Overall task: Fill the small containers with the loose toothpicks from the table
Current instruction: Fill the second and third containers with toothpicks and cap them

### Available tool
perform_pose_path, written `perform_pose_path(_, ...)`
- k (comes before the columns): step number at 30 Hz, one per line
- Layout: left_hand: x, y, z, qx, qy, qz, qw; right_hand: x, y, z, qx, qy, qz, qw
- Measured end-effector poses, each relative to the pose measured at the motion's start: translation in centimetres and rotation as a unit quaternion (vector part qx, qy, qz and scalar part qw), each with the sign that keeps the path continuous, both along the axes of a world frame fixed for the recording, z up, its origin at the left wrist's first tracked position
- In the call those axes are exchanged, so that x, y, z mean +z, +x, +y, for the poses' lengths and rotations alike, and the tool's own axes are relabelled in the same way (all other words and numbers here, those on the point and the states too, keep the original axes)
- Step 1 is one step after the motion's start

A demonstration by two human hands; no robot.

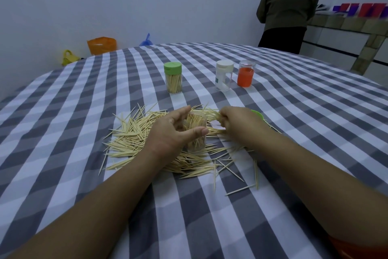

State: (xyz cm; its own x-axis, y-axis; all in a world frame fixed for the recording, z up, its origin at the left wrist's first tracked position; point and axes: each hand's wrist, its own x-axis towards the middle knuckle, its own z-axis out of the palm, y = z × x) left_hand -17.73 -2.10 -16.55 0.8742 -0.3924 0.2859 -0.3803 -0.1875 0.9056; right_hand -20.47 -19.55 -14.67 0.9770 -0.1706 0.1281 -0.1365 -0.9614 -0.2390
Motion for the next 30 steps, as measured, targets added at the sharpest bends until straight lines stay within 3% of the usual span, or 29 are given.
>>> perform_pose_path(4,-0.1,0.0,0.0,0.005,0.004,-0.002,1.000,0.6,-0.2,-0.4,0.004,0.233,-0.027,0.972)
perform_pose_path(9,0.0,-0.2,-0.1,0.013,0.015,-0.008,1.000,0.8,-0.2,-0.4,0.004,0.462,-0.033,0.886)
perform_pose_path(14,0.0,-0.2,-0.3,0.011,0.007,-0.012,1.000,1.3,-0.4,0.4,0.017,0.617,-0.085,0.782)
perform_pose_path(17,-0.2,-0.2,-0.3,0.009,0.008,-0.016,1.000,1.5,-0.4,1.2,0.036,0.649,-0.121,0.750)
perform_pose_path(21,-0.2,-0.2,-0.2,0.002,0.001,-0.018,1.000,1.3,-0.3,2.0,0.046,0.645,-0.145,0.749)
perform_pose_path(30,-0.1,-0.3,-0.3,-0.006,-0.007,-0.014,1.000,1.0,-1.1,2.9,0.058,0.557,-0.181,0.808)
